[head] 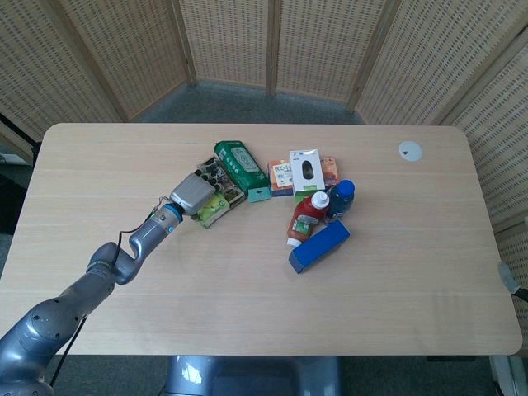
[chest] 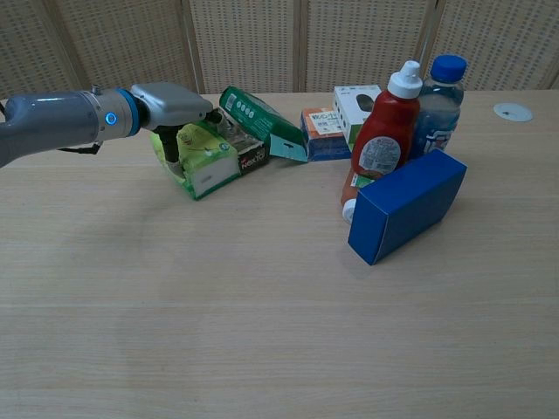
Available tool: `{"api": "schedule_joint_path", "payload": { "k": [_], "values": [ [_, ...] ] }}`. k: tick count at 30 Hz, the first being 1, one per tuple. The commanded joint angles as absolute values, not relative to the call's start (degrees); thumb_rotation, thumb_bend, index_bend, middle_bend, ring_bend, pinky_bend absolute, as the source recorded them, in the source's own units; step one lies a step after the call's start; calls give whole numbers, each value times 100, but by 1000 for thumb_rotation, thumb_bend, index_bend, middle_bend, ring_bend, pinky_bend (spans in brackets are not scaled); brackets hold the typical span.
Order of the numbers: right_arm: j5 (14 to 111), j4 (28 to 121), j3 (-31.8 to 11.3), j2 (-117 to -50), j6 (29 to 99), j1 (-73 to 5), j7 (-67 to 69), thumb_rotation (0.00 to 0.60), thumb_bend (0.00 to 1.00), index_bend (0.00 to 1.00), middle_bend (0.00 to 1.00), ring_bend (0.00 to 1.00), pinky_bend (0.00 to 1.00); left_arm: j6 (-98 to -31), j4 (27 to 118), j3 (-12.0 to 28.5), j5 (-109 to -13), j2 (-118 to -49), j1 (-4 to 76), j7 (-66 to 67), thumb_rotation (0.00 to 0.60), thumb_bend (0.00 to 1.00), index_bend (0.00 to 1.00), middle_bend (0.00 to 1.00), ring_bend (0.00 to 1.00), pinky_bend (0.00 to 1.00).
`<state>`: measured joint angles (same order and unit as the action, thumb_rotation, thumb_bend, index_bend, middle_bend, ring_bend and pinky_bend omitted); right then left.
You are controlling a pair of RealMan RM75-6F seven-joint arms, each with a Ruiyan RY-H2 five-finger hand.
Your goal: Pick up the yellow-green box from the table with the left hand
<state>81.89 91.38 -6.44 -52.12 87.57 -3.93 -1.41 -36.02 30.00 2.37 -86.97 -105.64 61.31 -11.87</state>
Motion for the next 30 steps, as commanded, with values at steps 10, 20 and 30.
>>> {"api": "schedule_joint_path", "payload": {
  "k": [10, 20, 30],
  "values": [
    [8254, 9136, -669, -5251, 8728, -425, -103, 36, 382, 0, 0, 0, 0, -4445, 3163, 186, -8763, -10323, 5732, -1962, 600, 90, 888, 801, 782, 685],
    [8372, 8957, -659, -5483, 8492, -603, 9, 39, 383, 0, 0, 0, 0, -5645, 5937, 506, -8546, -8232, 5136, -1615, 600, 78, 863, 776, 780, 684],
    [8503, 8787, -650, -5698, 8430, -714, 130, 38, 385, 0, 0, 0, 0, -6294, 7992, 1253, -7894, -6697, 4779, -695, 600, 65, 852, 765, 769, 680]
  ]
}}
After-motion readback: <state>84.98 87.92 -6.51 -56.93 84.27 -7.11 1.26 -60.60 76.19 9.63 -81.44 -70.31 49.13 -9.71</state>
